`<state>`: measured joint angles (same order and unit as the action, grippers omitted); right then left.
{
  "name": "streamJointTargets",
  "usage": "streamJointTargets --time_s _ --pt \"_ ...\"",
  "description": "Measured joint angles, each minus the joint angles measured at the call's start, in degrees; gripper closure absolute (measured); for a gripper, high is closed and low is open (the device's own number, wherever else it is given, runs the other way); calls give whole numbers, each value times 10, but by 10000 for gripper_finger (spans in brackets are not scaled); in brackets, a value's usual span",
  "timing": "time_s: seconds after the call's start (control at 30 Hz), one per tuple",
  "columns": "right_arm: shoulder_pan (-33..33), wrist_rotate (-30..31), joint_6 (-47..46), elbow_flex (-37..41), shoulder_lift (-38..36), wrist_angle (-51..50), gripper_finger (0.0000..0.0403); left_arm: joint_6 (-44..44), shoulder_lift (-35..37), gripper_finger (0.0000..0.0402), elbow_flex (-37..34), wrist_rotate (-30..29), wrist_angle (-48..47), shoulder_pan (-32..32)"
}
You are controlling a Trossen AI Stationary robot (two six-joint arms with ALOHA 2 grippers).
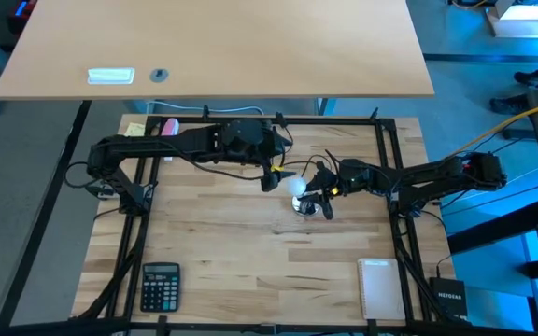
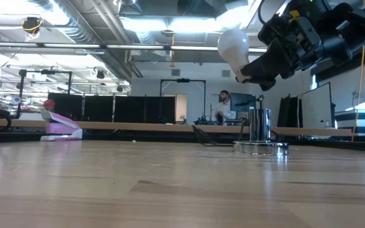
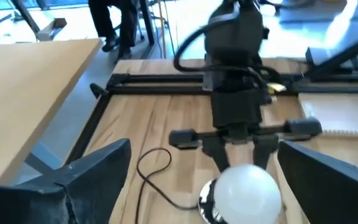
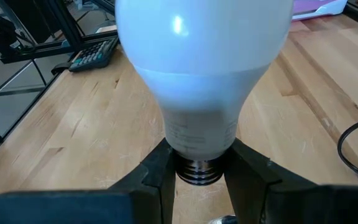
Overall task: Screw lightbulb
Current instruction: Insert the lightbulb into the lamp
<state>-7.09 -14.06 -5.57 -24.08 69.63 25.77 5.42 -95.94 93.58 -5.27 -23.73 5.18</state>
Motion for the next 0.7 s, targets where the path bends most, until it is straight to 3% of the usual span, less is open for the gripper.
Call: streamJointTargets --time_s 0.4,0.7 --pt "0 0 -1 1 0 -1 291 -98 -16 21 -5 5 -51 -18" --pt "0 1 -1 1 0 5 291 -155 -78 25 8 76 -51 -3"
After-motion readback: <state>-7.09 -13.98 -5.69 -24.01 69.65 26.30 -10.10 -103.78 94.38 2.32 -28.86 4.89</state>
